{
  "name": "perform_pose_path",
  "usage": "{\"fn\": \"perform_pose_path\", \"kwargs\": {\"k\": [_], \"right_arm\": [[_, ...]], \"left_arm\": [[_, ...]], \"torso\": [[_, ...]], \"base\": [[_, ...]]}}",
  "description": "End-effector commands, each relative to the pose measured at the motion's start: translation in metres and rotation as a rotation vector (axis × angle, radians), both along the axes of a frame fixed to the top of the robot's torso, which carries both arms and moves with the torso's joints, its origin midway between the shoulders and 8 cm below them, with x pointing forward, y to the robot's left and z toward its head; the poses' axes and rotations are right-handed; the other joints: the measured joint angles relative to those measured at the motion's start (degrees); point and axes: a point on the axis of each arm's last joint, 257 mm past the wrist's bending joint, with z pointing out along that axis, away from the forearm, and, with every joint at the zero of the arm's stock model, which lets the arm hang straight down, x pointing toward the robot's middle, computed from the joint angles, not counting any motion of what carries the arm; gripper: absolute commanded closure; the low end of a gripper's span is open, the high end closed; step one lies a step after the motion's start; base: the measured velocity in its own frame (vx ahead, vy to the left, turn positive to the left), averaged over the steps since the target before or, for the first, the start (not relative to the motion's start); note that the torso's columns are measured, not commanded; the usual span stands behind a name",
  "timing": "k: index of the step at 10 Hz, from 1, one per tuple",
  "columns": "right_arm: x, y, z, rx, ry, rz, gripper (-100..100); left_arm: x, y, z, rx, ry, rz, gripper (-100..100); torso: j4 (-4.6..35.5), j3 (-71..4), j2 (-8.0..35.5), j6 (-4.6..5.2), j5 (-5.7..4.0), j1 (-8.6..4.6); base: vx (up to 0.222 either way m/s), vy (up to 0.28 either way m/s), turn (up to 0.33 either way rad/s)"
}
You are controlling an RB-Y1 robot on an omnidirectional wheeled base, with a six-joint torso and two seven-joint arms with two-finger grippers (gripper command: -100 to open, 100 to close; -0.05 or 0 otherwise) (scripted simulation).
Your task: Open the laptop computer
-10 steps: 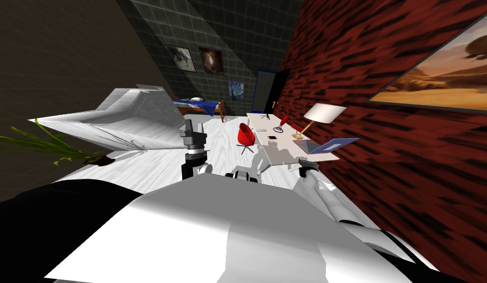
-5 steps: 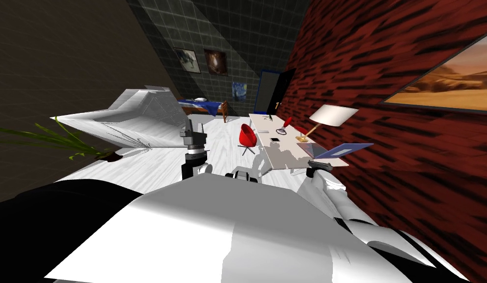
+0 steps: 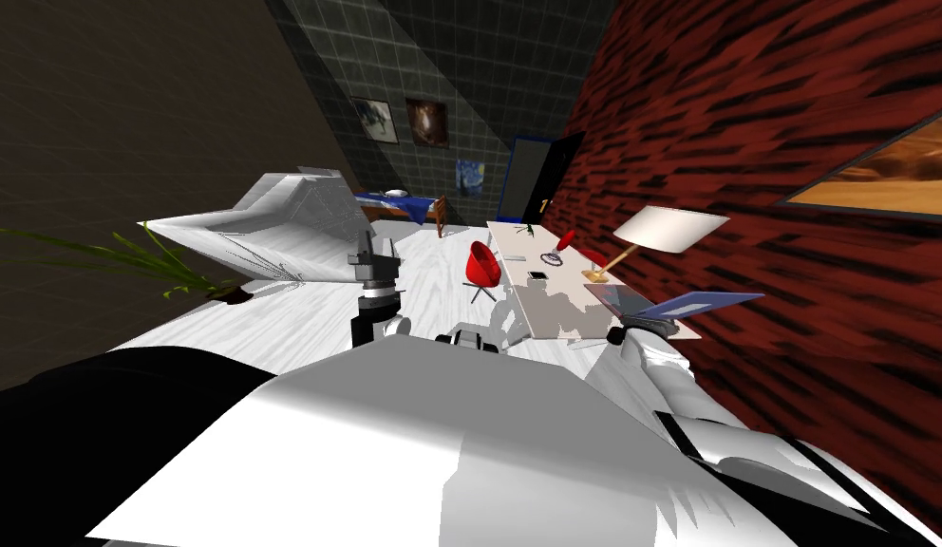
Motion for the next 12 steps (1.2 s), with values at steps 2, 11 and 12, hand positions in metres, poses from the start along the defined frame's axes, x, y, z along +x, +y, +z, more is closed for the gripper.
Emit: {"fn": "perform_pose_path", "kwargs": {"k": [2,11,12], "right_arm": [[-0.032,-0.048,0.051,-0.131,0.035,-0.105,-100],[-0.072,-0.090,0.077,-0.232,0.171,-0.151,100],[-0.079,-0.095,0.076,-0.240,0.210,-0.145,100]], "left_arm": [[0.000,0.000,0.000,0.000,0.000,0.000,0],[0.000,0.000,0.000,0.000,0.000,0.000,0],[0.000,0.000,0.000,0.000,0.000,0.000,0]], "torso": [[0.0,0.0,0.1,0.09,-0.01,0.05],[-0.1,-0.1,-0.2,0.11,0.03,0.06],[-0.2,-0.3,-0.4,0.04,0.03,0.07]], "base": [[0.082,-0.008,0.058],[0.052,0.005,0.035],[0.203,0.086,-0.044]]}}
